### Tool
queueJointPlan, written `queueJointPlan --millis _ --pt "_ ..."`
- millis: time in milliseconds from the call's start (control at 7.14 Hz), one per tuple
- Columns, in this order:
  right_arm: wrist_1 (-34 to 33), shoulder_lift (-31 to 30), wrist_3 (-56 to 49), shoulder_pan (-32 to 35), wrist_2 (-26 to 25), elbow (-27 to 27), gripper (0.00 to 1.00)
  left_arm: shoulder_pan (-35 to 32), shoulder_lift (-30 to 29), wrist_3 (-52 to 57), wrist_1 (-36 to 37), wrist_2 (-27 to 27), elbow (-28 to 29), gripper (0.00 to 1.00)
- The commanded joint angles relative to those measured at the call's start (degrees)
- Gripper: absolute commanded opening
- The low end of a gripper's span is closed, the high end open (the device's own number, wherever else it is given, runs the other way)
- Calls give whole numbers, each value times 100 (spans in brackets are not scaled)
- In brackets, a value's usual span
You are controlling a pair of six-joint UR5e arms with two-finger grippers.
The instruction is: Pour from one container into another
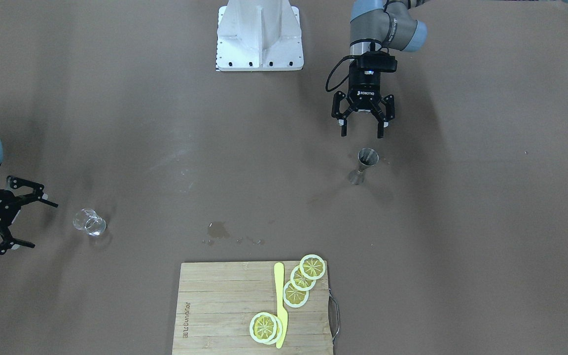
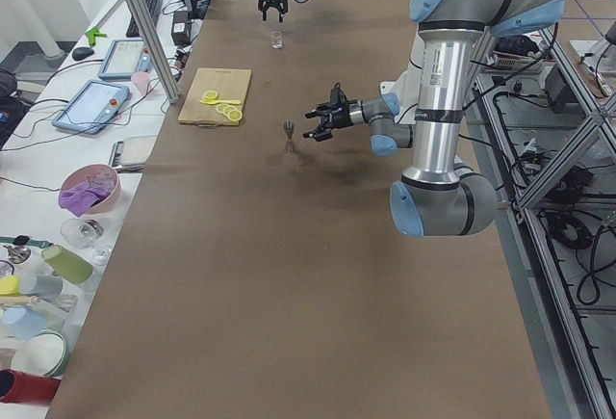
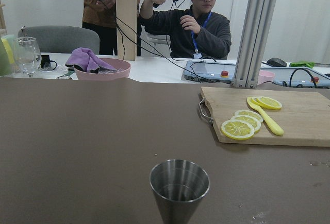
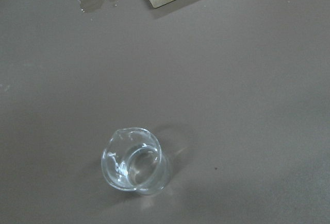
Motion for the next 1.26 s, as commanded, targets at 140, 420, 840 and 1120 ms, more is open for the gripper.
queueJointPlan --millis 140,420,840,1120 --pt "492 -5 143 -9 -17 -35 100 8 -163 11 -280 2 425 96" --pt "1226 -30 143 -79 -279 -209 100 8 -242 20 -281 10 497 96" --pt "2083 -66 248 -97 -386 -589 100 -106 -243 37 -402 1 628 96" --pt "2933 -92 1160 -150 -526 -789 100 -194 -251 46 -430 -16 707 96"
